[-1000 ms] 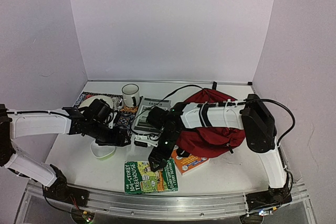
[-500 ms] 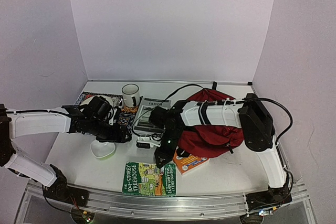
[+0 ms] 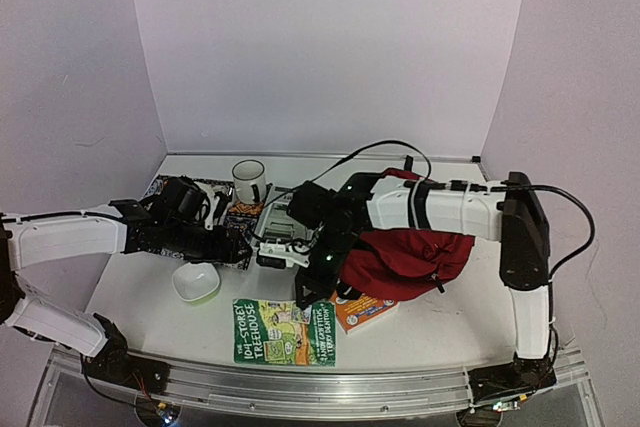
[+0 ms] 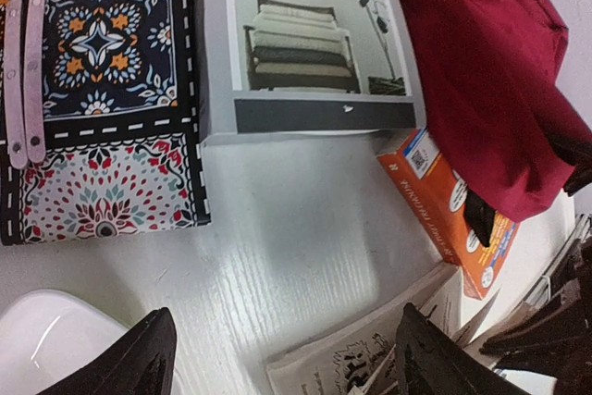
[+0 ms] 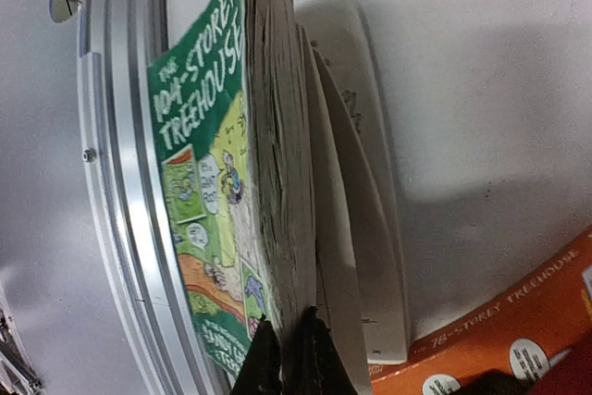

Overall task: Pack the student bag
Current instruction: Pick up the book from the center of the board.

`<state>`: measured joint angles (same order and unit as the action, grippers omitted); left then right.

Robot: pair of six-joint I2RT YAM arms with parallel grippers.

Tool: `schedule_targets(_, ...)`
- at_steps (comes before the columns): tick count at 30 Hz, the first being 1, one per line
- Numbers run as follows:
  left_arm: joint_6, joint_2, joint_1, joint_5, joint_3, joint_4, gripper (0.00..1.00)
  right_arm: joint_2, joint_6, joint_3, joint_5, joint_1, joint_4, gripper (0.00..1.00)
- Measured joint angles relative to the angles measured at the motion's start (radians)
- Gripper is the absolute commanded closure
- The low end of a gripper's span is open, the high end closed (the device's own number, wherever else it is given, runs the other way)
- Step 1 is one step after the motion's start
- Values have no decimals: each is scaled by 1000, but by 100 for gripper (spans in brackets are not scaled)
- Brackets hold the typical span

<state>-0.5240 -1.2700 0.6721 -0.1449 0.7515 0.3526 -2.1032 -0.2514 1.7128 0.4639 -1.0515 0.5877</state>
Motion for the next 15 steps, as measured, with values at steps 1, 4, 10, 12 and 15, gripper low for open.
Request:
schedule_targets(1, 0, 6, -2, -8, -1, -12, 17, 30, 6, -10, -8, -3, -9, 100)
schedule_targets(4, -5, 22, -10, -40, -16, -56, 17, 110, 35, -41, -31, -3, -51, 100)
schedule_targets(10, -20, 68, -21, -97, -66, -119, 16, 218, 119, -134, -80, 32, -156, 100)
schedule_targets(12, -31, 93, -24, -98, -80, -137, 15, 246, 152, -178, -87, 48, -205, 100)
schedule_targets(15, -58, 154, -28, -86, -104, -159, 13, 285, 212, -242, -102, 67, -266, 100)
